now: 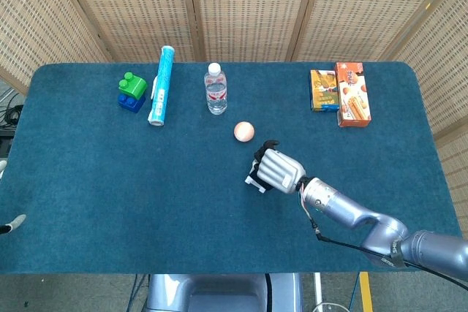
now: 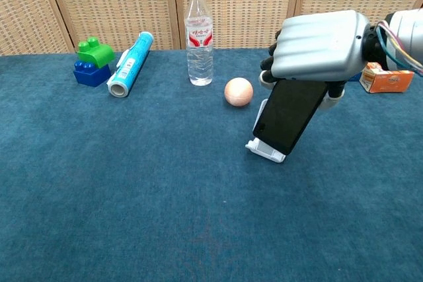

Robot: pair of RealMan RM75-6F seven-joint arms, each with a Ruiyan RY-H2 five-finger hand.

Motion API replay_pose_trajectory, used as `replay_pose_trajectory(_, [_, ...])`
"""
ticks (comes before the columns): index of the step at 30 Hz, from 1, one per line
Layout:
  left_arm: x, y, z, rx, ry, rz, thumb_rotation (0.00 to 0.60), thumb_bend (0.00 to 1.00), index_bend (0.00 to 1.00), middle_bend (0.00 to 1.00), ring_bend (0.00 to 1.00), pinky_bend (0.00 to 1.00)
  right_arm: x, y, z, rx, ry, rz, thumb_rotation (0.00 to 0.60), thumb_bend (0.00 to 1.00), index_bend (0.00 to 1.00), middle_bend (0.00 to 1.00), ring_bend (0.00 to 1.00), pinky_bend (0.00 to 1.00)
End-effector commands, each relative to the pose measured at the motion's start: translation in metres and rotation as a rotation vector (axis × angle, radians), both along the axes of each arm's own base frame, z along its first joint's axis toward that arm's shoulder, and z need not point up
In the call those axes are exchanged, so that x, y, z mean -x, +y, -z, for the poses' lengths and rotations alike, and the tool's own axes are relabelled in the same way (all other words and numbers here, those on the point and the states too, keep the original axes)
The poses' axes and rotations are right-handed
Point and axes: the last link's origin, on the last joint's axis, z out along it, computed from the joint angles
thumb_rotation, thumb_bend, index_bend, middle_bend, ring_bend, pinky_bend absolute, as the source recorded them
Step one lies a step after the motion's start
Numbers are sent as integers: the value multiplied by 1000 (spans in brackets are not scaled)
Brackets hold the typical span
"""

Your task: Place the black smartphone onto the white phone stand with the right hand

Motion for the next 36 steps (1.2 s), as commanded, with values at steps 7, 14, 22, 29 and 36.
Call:
replay_pose_trajectory(7, [0,0,0,1,0,2,600,0,0,0,0,0,1,2,10,19,32,-51,600,414,451,334,390,418])
replay_pose_trajectory(14, [0,0,0,1,-2,1,600,0,0,0,0,0,2,-2,13,41,58,-53,600,414,451,323,390,418])
replay_pose_trajectory(22, [0,0,0,3,-2,1,600,0,0,0,0,0,5,-6,16,62,104,-70,600,414,451,320,390,418])
replay_pose_trajectory(29, [0,1,1,5,-1,0,600,0,0,0,0,0,6,-7,19,74,128,-85,600,414,451,317,390,418])
replay_pose_trajectory(36, [0,1,0,5,-2,0,600,0,0,0,0,0,5,-7,21,88,129,-88,600,414,451,311,390,418])
